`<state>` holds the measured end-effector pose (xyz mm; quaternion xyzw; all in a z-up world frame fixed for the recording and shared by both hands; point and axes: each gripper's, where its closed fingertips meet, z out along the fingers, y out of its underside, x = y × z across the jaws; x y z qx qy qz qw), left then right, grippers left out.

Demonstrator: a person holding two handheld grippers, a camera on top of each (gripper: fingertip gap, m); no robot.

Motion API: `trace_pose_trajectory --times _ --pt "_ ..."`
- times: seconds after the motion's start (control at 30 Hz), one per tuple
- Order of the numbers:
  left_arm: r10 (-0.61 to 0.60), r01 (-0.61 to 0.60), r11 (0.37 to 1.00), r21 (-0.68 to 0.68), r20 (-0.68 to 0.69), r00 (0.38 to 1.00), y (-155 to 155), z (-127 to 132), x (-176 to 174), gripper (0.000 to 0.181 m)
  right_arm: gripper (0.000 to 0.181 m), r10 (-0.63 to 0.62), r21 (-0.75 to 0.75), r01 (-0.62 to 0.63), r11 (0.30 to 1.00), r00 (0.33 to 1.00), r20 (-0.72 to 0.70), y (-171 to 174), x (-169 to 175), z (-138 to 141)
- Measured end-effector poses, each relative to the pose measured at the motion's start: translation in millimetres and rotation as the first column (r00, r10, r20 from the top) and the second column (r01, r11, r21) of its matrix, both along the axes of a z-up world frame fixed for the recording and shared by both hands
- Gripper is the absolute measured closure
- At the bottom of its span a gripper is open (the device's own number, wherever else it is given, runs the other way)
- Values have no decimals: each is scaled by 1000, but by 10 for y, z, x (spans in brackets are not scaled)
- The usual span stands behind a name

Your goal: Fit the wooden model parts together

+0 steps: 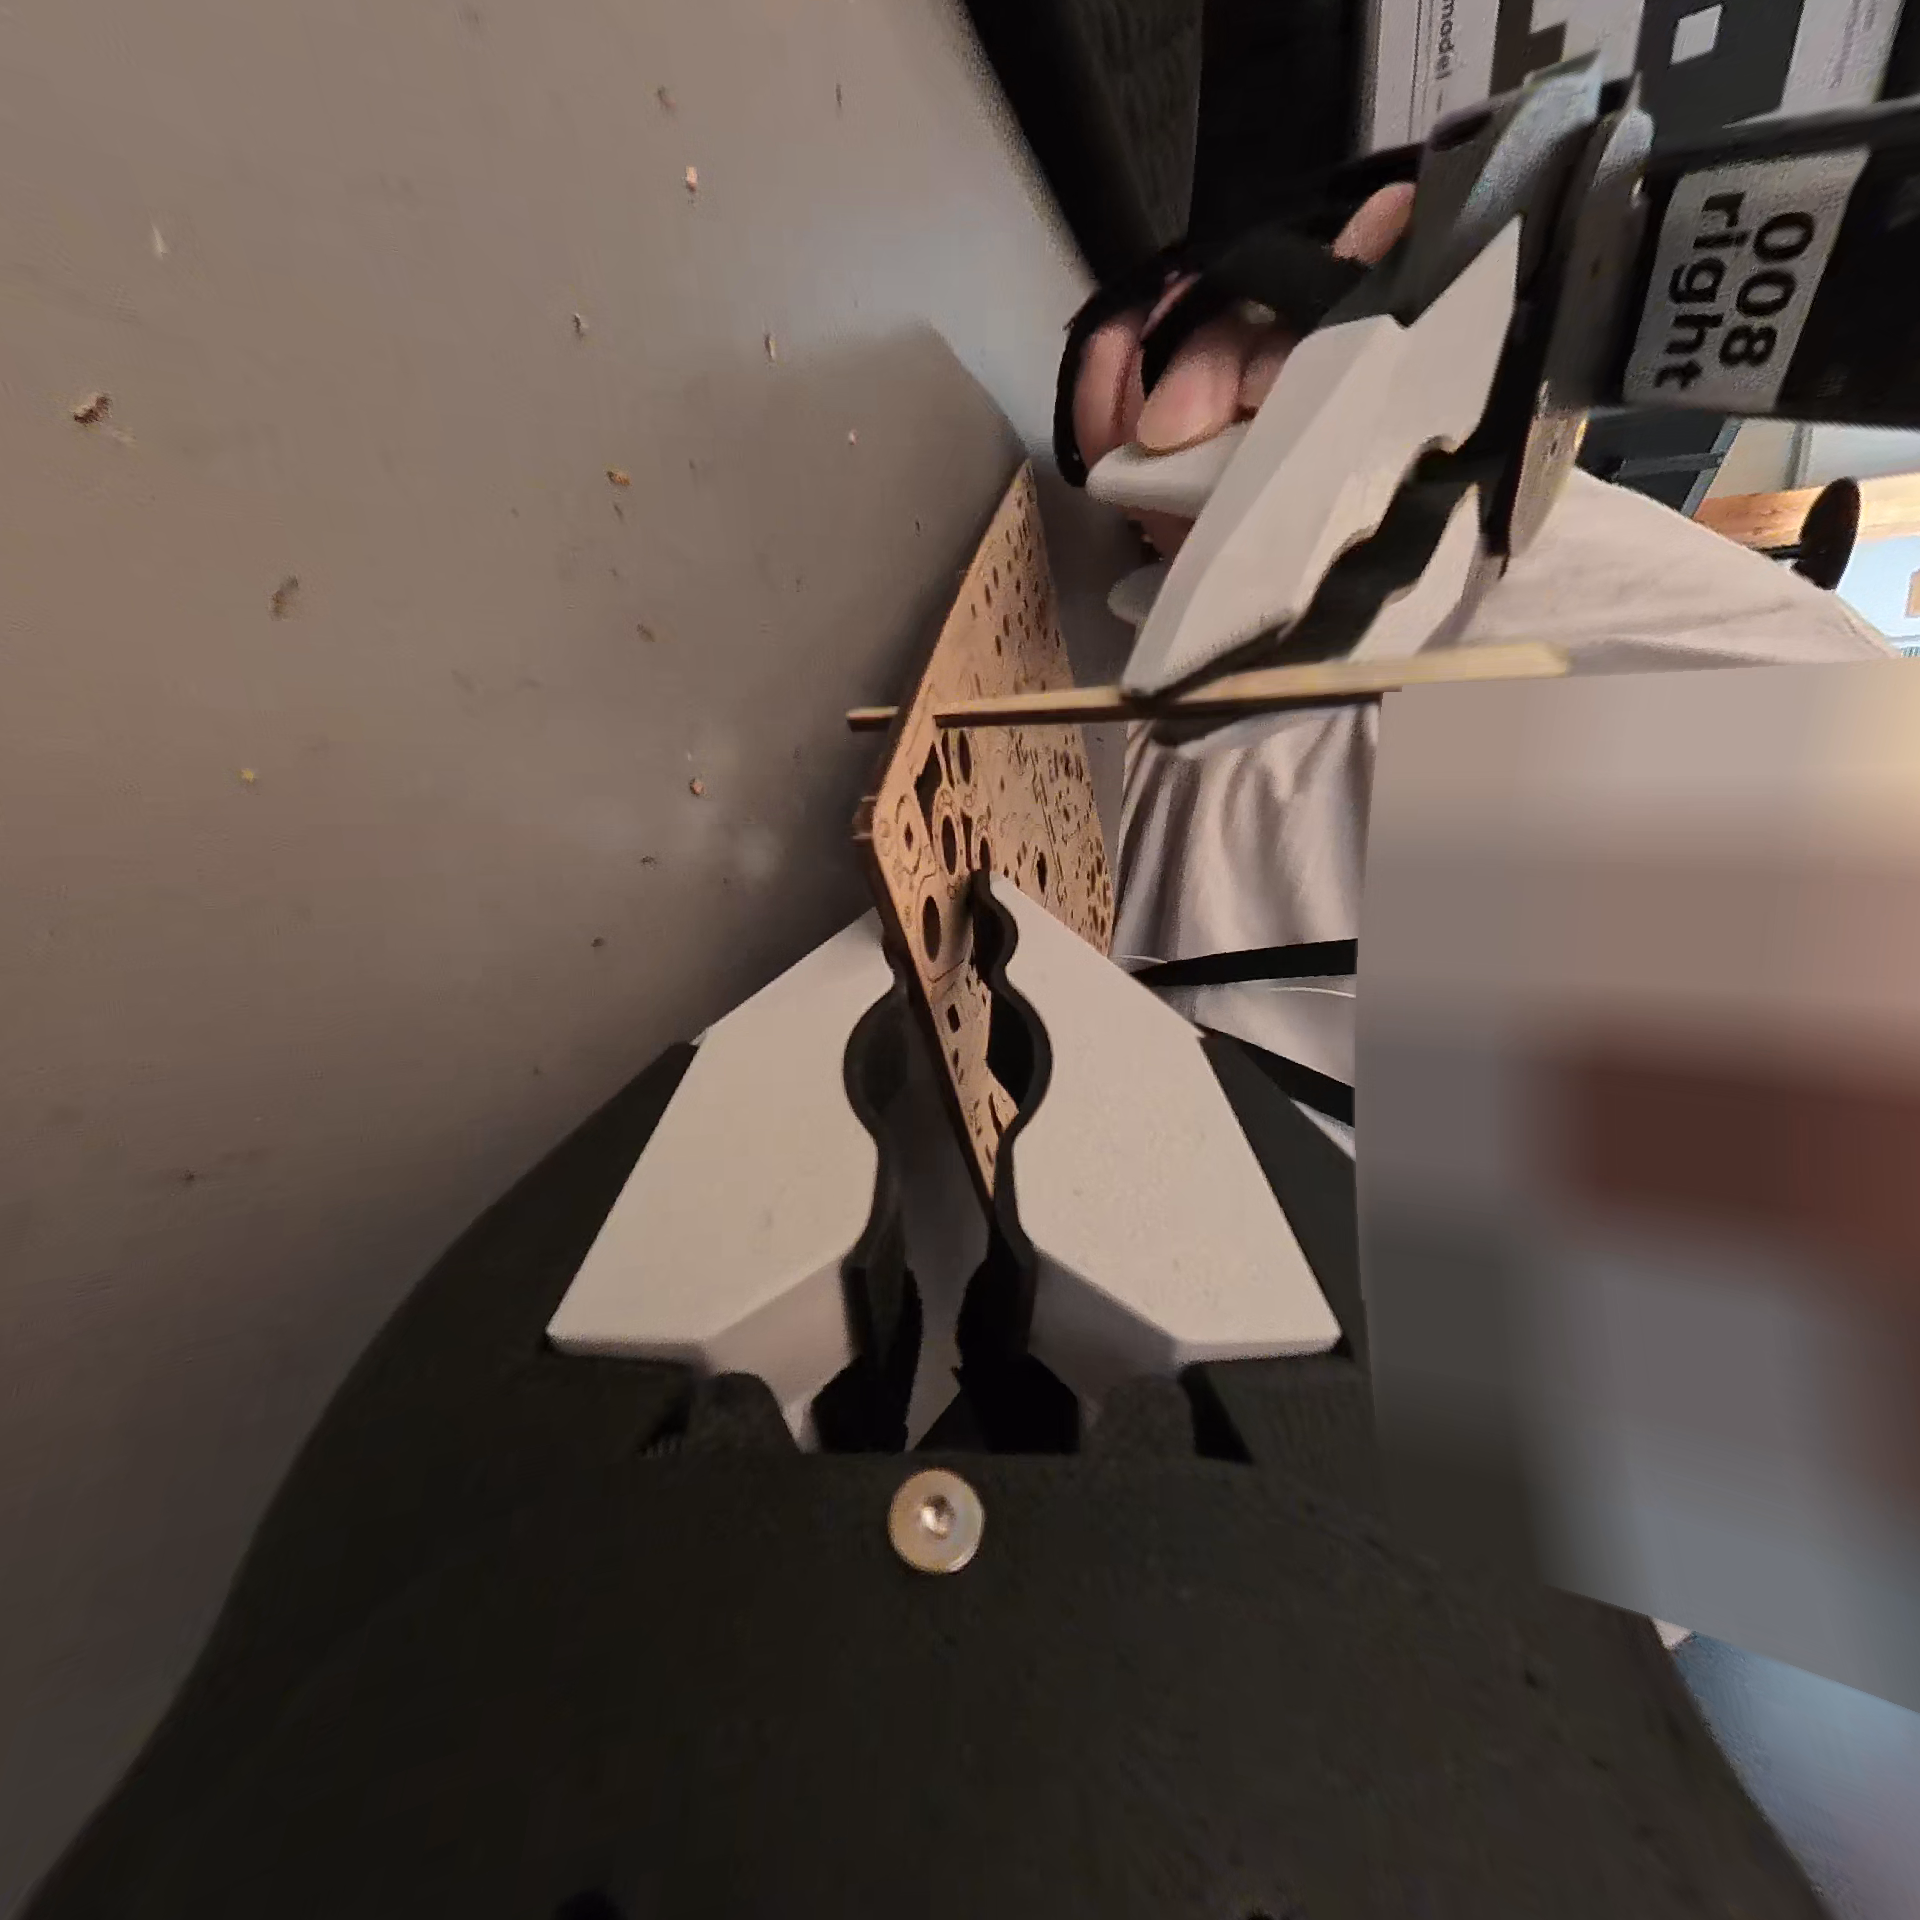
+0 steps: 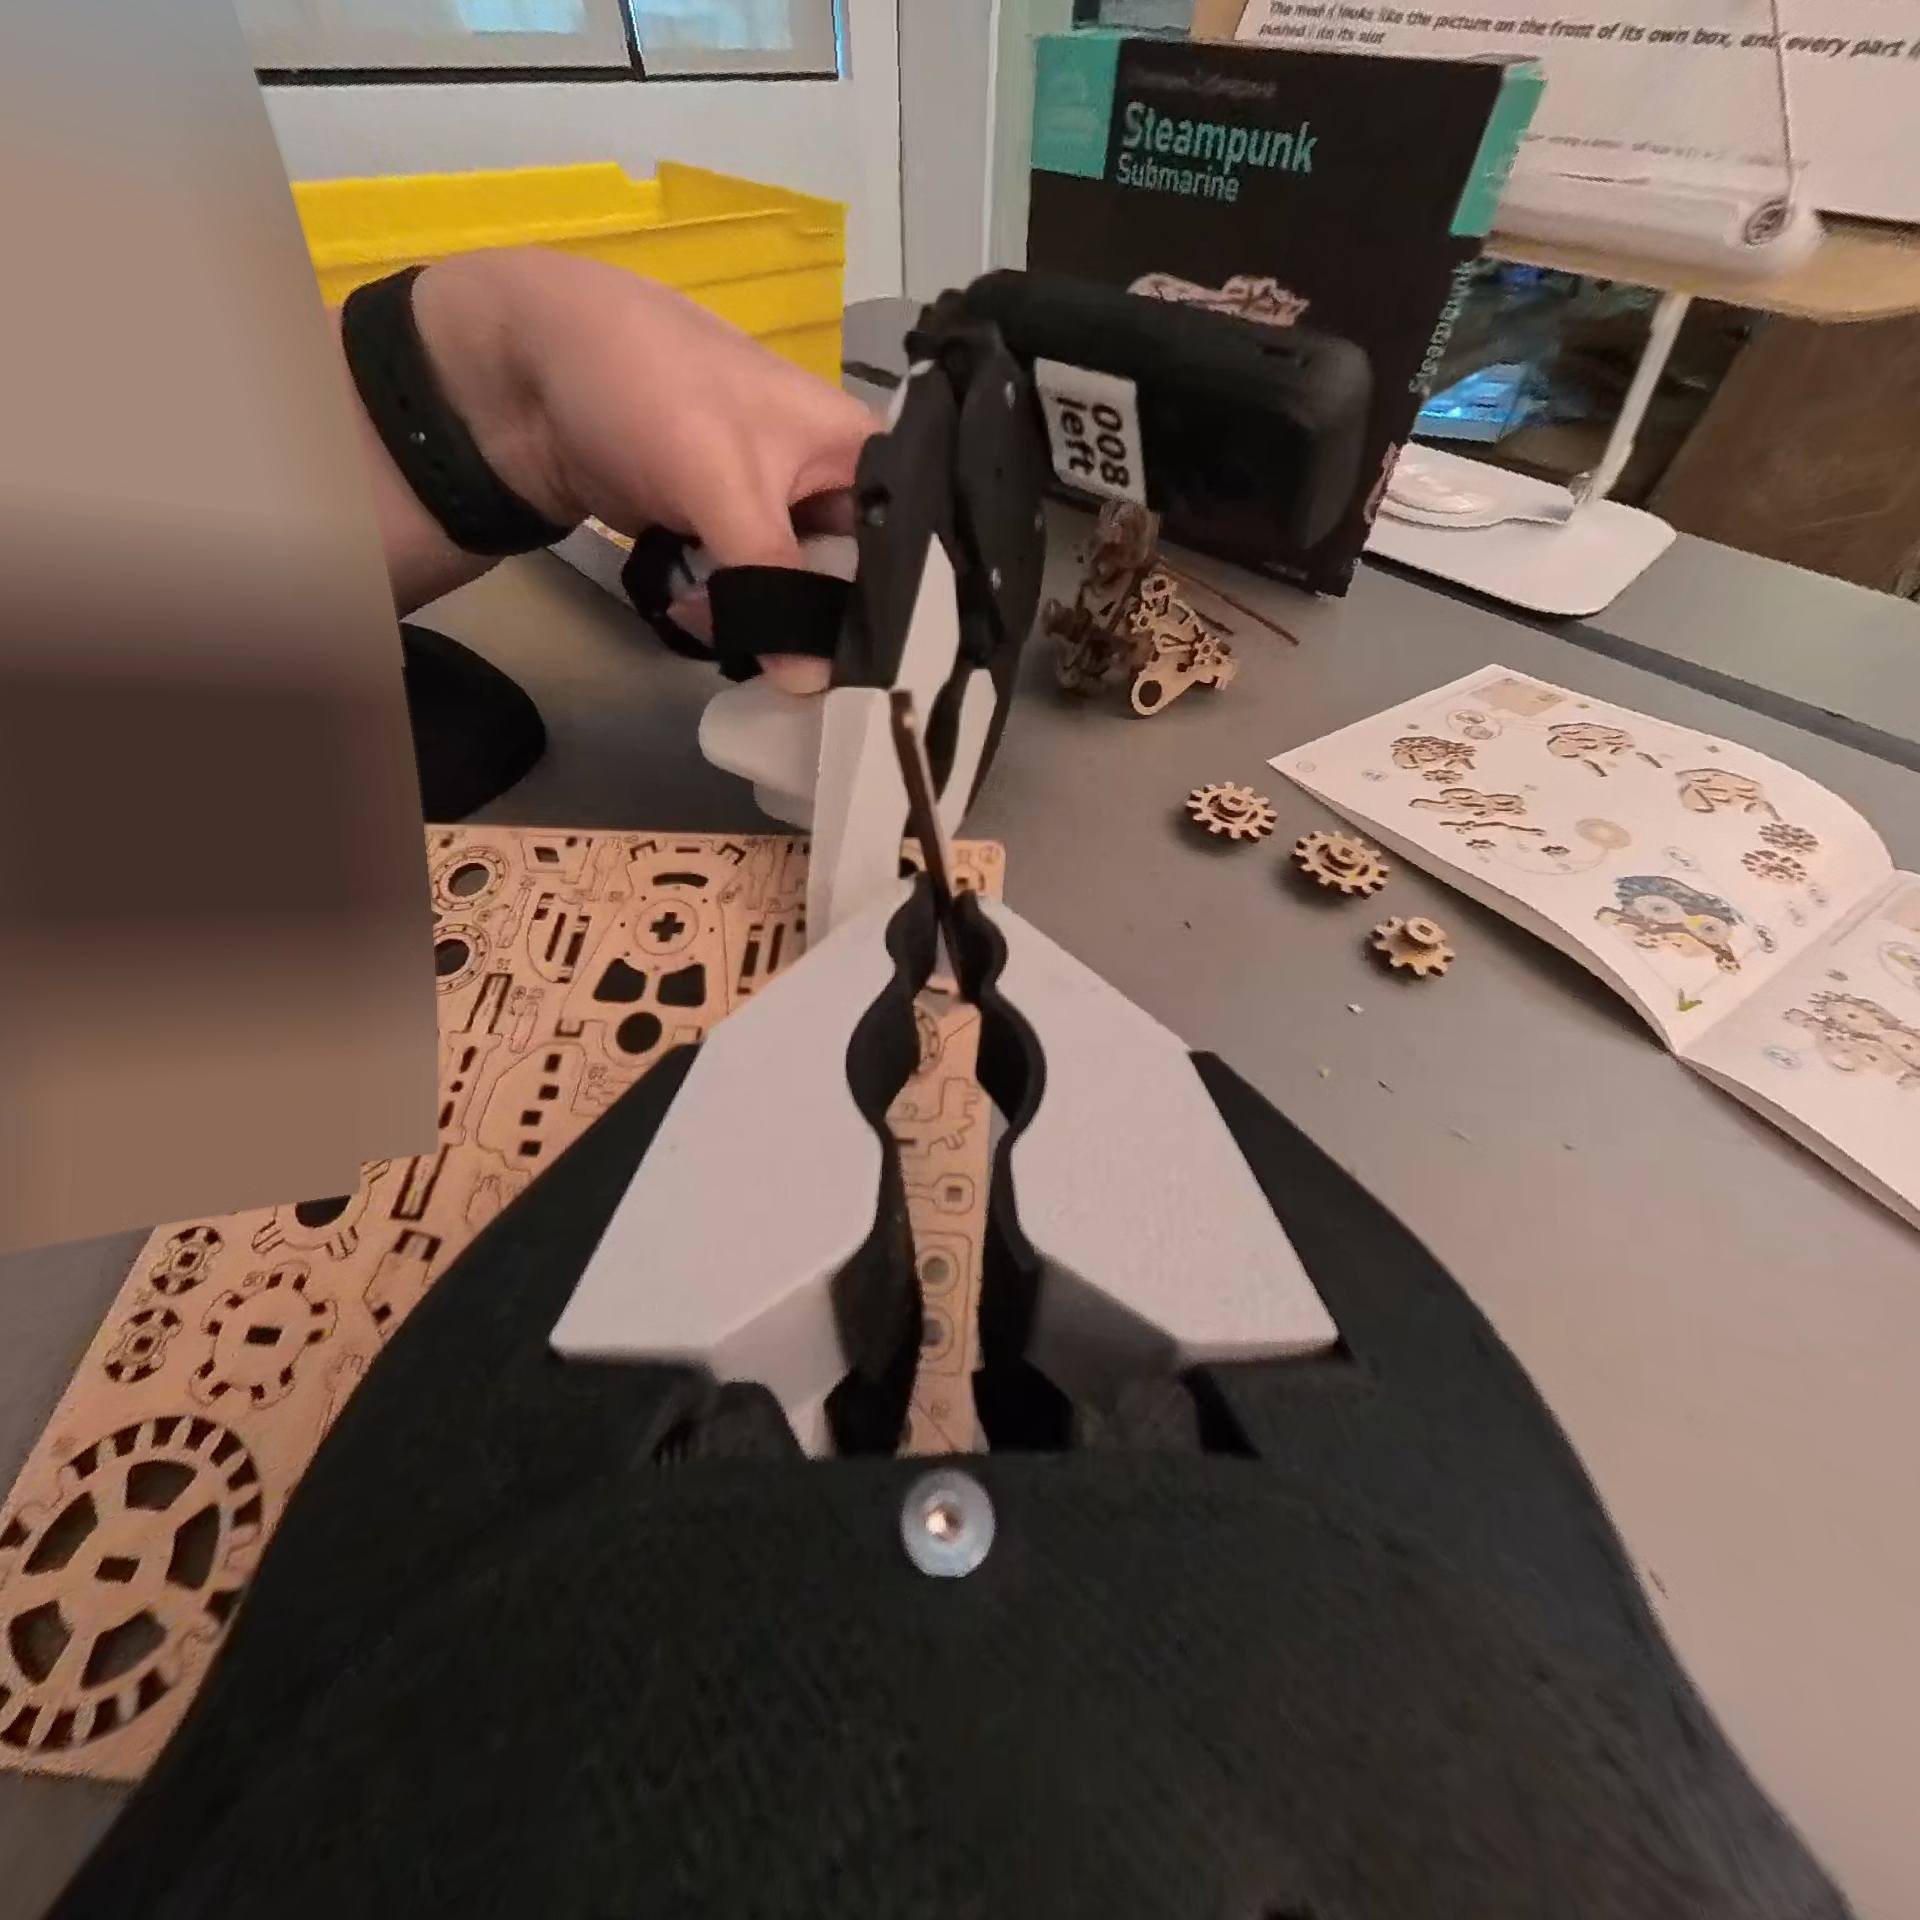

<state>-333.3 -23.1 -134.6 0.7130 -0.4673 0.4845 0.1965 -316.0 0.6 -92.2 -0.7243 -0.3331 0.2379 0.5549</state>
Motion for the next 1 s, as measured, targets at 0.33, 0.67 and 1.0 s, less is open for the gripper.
trace_pose_trajectory --times 0.33,0.67,1.0 --pt "21 -21 1000 13 42 999 30 78 29 176 179 -25 -15 25 1000 999 -31 41 143 20" --pt "23 -23 1000 13 38 999 21 62 34 175 179 -33 -17 33 999 999 -3 126 147 11" --pt "21 -21 1000 6 -10 1000 15 -27 6 173 179 -23 -42 22 999 999 -27 99 35 -15"
